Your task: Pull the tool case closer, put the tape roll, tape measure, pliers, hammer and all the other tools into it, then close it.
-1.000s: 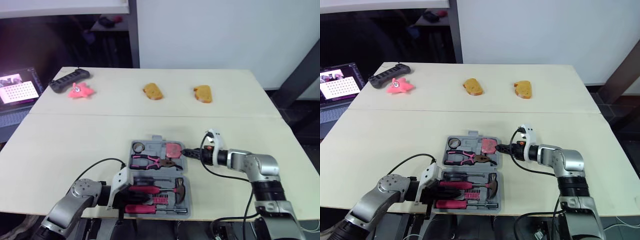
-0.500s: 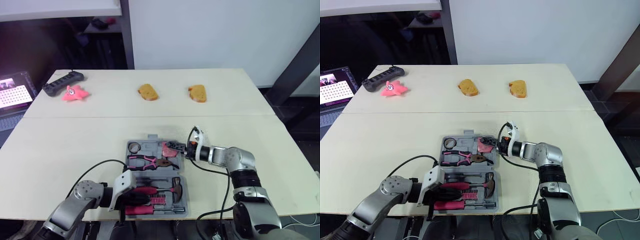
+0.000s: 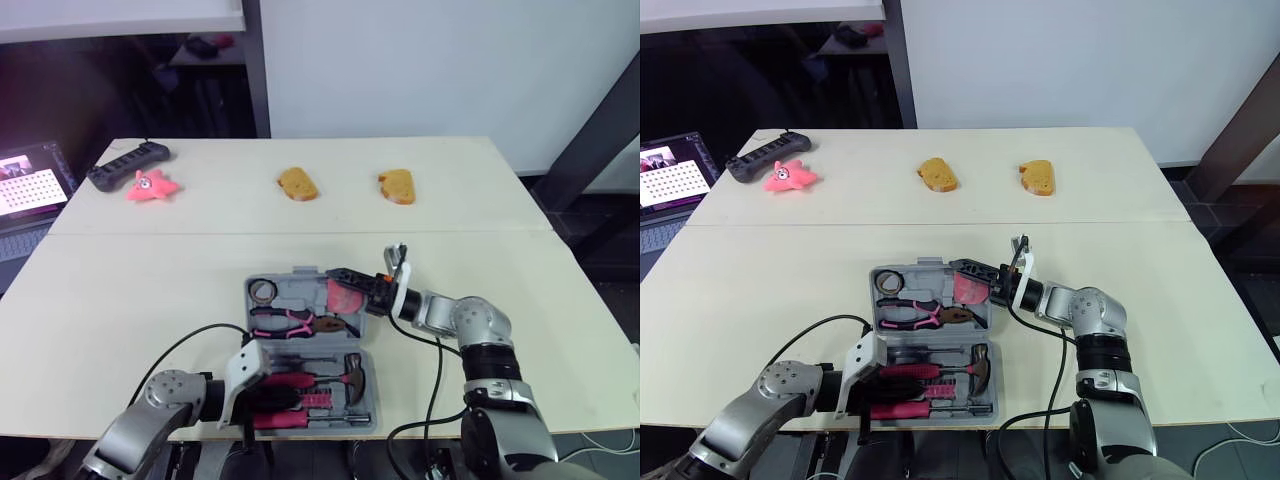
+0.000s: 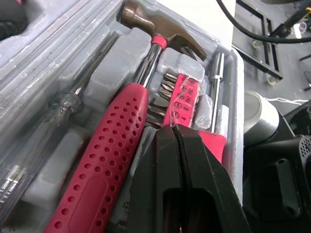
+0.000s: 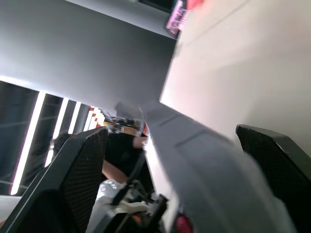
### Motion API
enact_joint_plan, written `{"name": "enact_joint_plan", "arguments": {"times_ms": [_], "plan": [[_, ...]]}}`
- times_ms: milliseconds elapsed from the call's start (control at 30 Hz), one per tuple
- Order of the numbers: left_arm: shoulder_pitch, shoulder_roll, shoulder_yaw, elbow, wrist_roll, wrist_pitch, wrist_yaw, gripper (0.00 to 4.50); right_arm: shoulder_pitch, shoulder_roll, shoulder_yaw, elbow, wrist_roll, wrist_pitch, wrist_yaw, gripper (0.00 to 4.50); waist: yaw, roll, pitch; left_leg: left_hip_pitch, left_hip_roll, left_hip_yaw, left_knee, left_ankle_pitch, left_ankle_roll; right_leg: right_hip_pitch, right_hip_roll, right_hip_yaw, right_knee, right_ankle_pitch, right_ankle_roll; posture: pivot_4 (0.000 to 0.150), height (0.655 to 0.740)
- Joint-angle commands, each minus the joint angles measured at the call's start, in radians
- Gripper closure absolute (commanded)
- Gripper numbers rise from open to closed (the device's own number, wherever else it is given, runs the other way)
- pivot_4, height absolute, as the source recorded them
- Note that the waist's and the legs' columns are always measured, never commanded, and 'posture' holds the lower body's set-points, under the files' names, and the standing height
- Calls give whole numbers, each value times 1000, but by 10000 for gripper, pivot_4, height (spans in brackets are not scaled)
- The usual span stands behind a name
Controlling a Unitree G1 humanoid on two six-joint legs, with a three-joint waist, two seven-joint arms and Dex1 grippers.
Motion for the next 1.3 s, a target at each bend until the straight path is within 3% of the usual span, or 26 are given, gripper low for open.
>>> {"name": "enact_joint_plan", "arguments": {"times_ms": [33, 133, 400, 633, 867, 1033, 1167, 1300], "plan": [[24, -7, 87, -14, -39, -10, 42, 45000, 7, -24, 25, -78, 45, -2, 65, 316, 0, 0, 0, 0, 0, 0, 0, 0, 0, 0, 0, 0, 0, 0, 0, 1500, 7150], [36, -7, 191, -36, -123, 1, 43, 45000, -4, -56, 34, -71, 53, -6, 110, 316, 1, 0, 1, -1, 0, 0, 0, 0, 0, -1, 0, 0, 0, 0, 0, 1500, 7150], [159, 109, 470, -41, -272, 37, -32, 45000, 7, -138, 130, -123, 46, -24, 243, 316, -1, -1, 1, -2, 0, 0, -1, 0, 0, -2, 0, 0, -1, 0, 0, 1500, 7150], [214, 230, 665, 62, -258, -33, -107, 45000, 78, -239, 186, -307, 107, -1, 361, 316, 4, -1, 3, -2, 0, 0, -1, 0, 0, -3, 0, 0, -2, -3, -4, 1500, 7150], [178, 279, 689, 87, -235, -64, -145, 45000, 267, -392, 167, -608, 187, -18, 401, 316, 4, -2, 4, -3, 0, 1, -1, 0, 0, -3, -1, 0, -4, -3, -4, 1500, 7150], [178, 317, 693, 73, -248, -35, -185, 45000, 384, -468, 82, -701, 169, -118, 359, 316, 0, -5, 6, -3, 0, 1, -2, 0, 0, -4, -1, 0, -4, -2, -5, 1500, 7150], [163, 348, 678, 110, -143, -110, -155, 45000, 515, -562, 12, -793, 45, -296, 335, 316, 5, -8, 8, -3, 0, 2, -1, 0, 0, -3, -2, 0, -5, -3, -4, 1500, 7150], [120, 339, 663, 190, -100, -200, -162, 45000, 617, -627, -28, -775, -168, -560, 301, 316, 3, -11, 10, -3, 0, 2, -1, 0, 0, -3, -3, 0, -5, -3, -4, 1500, 7150]]}}
